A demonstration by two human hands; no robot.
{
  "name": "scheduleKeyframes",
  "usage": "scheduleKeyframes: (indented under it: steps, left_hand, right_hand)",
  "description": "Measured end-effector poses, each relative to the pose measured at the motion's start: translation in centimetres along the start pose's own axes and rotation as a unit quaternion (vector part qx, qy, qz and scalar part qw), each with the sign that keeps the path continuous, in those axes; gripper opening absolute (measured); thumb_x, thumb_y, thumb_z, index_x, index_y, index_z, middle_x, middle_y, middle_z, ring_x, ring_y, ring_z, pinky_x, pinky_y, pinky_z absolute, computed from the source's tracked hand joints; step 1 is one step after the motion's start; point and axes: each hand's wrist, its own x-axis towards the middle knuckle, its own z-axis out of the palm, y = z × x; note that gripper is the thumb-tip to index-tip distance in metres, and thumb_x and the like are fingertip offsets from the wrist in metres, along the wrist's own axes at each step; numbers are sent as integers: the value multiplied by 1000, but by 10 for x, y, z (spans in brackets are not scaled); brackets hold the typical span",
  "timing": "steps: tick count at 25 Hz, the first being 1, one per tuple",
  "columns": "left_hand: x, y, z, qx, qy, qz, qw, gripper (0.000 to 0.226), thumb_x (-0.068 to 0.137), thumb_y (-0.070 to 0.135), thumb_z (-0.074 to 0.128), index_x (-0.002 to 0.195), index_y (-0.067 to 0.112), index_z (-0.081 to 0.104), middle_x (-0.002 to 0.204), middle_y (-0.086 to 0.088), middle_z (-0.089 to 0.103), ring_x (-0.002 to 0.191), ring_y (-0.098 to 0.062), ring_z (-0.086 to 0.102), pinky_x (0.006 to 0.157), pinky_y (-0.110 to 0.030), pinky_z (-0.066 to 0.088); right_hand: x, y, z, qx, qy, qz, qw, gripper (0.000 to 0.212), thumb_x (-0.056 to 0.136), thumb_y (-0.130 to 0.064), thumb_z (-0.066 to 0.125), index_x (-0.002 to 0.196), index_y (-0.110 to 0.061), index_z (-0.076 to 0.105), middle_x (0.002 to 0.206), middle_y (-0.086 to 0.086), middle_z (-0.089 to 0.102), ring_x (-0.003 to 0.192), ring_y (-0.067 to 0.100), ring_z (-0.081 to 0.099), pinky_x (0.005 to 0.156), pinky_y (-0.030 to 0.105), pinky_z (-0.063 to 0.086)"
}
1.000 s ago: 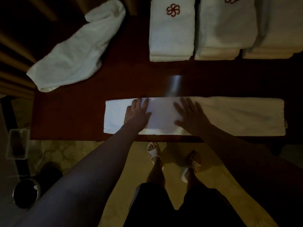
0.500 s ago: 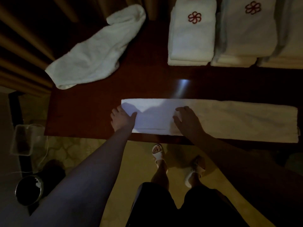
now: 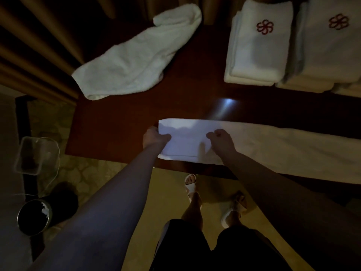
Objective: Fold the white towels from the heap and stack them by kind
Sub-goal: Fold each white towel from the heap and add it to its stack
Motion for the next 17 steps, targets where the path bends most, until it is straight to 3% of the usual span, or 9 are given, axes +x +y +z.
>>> scheduleKeyframes:
  steps: [3,6,8,10,11,14,17]
  left_hand:
    - [5,-1,-21,-134,-73,-17,988,44,81,19,75,119,1,61,109,-11,64,98,-30,64,81,-36,54]
    - [-4,8,-42,-220,-114,28,968,27,83,20,74,106,8,67,89,-6,69,68,-13,65,54,-20,53]
    - [-12,16,-50,-271,-118,56,954,24,85,19,72,105,8,68,87,-5,70,65,-10,66,52,-19,52]
    - [-21,27,-55,-290,-125,85,945,23,86,16,70,106,5,68,90,-7,72,71,-13,68,59,-23,53]
    - [-26,33,-57,-288,-132,101,943,23,86,15,69,106,4,68,92,-9,72,75,-15,68,62,-24,54]
    - [-44,56,-53,-286,-164,123,936,27,87,20,67,104,-1,67,99,-14,73,88,-26,70,75,-32,54]
    - [-70,82,-41,-253,-191,146,937,34,90,34,63,98,1,69,93,-11,73,87,-23,69,77,-31,51]
  right_hand:
    - [-1,-4,3,22,-23,5,999,28,95,-19,47,112,-1,60,115,24,56,99,32,56,92,41,47]
    - [-7,-21,4,97,-48,36,993,23,98,-21,38,80,-25,51,97,9,50,83,21,50,94,42,42]
    - [-13,-38,3,162,-66,62,983,18,99,-33,38,95,-25,54,106,2,48,94,19,49,100,43,39]
    - [-19,-54,4,191,-104,76,973,40,99,-43,38,128,-18,50,123,2,49,115,23,48,95,41,39]
    - [-22,-61,6,200,-122,72,969,48,98,-48,39,133,-16,47,128,4,51,118,25,49,91,40,41]
    - [-40,-84,2,248,-173,54,952,56,93,-59,42,126,-15,53,115,10,62,106,25,60,86,40,50]
    - [-50,-90,-17,254,-198,8,947,53,92,-61,43,123,-21,56,107,9,65,101,24,63,95,44,49]
